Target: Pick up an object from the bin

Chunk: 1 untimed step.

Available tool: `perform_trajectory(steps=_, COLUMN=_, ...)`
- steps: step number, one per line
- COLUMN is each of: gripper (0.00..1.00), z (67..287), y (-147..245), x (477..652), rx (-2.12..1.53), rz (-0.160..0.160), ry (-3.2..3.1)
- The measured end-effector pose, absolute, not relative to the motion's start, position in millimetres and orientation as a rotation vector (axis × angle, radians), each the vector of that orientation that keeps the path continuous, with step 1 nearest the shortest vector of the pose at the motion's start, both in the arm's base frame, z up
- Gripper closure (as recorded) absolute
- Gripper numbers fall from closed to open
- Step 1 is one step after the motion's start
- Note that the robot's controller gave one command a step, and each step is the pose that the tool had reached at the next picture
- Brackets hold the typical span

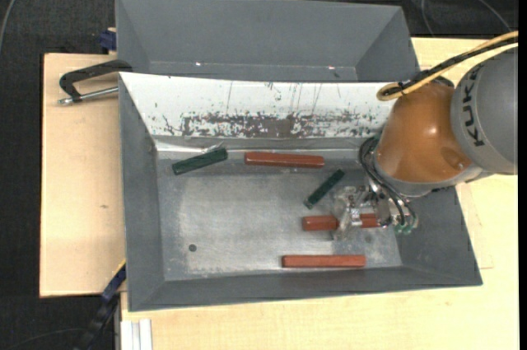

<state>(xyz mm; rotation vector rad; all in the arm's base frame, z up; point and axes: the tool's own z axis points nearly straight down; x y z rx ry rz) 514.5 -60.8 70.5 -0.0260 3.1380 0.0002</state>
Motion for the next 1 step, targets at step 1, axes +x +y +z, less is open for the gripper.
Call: perform_trajectory(steps=1, gripper=1.0, z=207.3, y=-81.2, x=523.1, rx=-0.179, rz=-0.004, ry=3.121)
